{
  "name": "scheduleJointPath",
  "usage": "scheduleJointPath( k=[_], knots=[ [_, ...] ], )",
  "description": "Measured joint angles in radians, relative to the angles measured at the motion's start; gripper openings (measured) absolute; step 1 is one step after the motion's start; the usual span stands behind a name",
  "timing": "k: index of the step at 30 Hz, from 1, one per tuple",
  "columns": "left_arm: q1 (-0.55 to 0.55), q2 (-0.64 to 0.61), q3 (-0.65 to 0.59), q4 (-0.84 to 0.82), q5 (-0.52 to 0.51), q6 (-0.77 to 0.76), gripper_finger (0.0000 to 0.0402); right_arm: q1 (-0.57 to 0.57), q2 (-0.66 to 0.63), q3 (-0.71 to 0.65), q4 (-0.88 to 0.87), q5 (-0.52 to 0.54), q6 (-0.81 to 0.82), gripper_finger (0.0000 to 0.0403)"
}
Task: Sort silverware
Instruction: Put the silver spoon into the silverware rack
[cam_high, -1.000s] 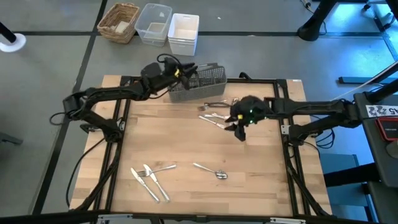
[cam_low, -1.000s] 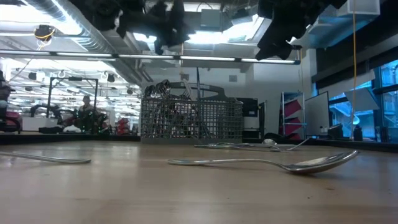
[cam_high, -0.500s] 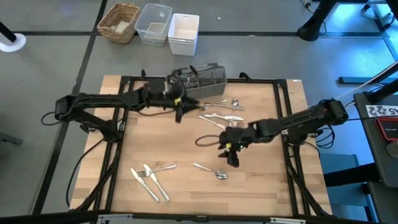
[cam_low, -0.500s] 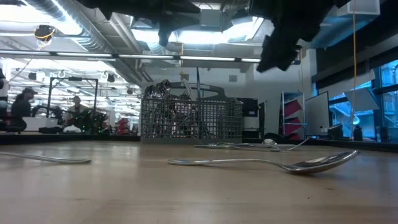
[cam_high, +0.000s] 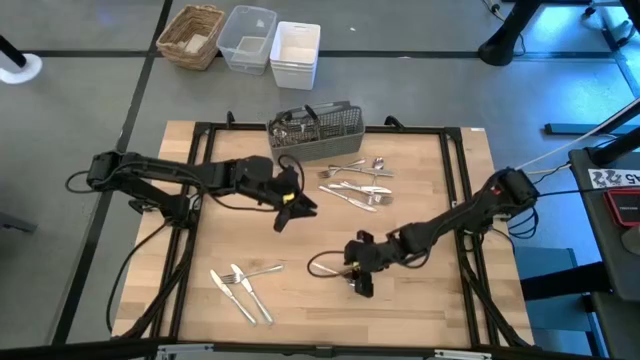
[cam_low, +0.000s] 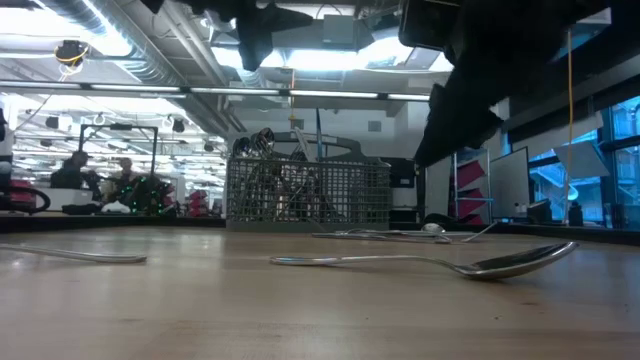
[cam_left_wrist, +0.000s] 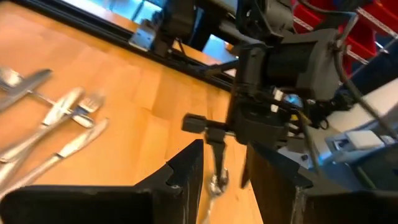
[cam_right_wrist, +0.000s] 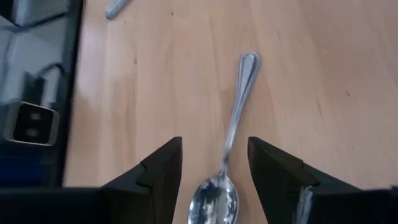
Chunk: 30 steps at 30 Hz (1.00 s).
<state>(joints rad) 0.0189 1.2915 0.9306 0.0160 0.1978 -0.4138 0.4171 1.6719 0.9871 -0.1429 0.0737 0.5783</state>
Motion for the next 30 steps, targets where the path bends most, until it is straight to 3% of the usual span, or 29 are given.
scheduleJointPath(
  k=[4,13,30],
  knots=[
    [-0.039,0.000,0.000,-0.017,-0.029,-0.006,0.0115,0.025,0.041,0.000,0.023,0.072,0.001,0.0183],
    [-0.095,0.000,0.000,-0.073,-0.114,-0.006,0.0115,0.036,0.116,0.000,0.046,0.118,0.001,0.0183],
    [-0.111,0.000,-0.001,-0.114,-0.162,-0.007,0.0115,0.035,0.201,0.000,0.092,0.092,-0.006,0.0183]
  ],
)
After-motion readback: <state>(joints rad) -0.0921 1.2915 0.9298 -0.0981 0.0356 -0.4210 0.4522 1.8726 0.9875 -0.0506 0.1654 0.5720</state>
